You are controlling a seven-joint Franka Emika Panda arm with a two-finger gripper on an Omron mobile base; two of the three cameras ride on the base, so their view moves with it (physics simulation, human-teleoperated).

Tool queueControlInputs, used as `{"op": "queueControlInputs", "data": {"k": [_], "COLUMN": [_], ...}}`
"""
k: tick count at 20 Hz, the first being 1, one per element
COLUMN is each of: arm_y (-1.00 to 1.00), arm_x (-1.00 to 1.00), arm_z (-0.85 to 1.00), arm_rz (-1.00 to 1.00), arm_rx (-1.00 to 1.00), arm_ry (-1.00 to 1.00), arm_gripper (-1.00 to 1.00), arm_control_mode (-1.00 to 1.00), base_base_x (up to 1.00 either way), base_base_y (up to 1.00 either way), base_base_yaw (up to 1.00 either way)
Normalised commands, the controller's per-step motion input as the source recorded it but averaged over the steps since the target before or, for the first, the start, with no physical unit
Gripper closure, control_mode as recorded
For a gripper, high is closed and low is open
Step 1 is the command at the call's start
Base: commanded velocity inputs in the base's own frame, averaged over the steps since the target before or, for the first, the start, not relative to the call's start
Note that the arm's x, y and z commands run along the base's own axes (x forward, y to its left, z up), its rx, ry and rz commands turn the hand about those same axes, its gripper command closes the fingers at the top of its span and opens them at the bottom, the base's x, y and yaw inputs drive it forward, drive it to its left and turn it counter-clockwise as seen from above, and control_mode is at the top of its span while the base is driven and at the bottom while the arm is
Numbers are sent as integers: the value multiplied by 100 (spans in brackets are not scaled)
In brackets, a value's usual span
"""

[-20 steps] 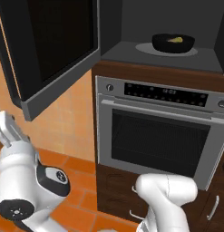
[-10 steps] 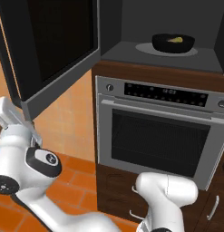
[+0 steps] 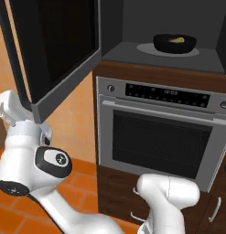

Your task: Pick the cucumber from the sink and place it in the bowl. Then pick the bowl and place it in the microwave. Then close the microwave door and press the start button.

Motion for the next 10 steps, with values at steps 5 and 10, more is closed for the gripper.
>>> {"op": "queueControlInputs", "data": {"k": [5, 10], "arm_y": [-49, -63], "arm_x": [-6, -19], "arm_z": [12, 22], "arm_rz": [0, 0], "arm_rx": [9, 9], "arm_ry": [-14, -8], "arm_gripper": [-100, -100], "arm_control_mode": [-100, -100], "base_base_x": [0, 0], "base_base_y": [0, 0], "base_base_yaw": [0, 0]}}
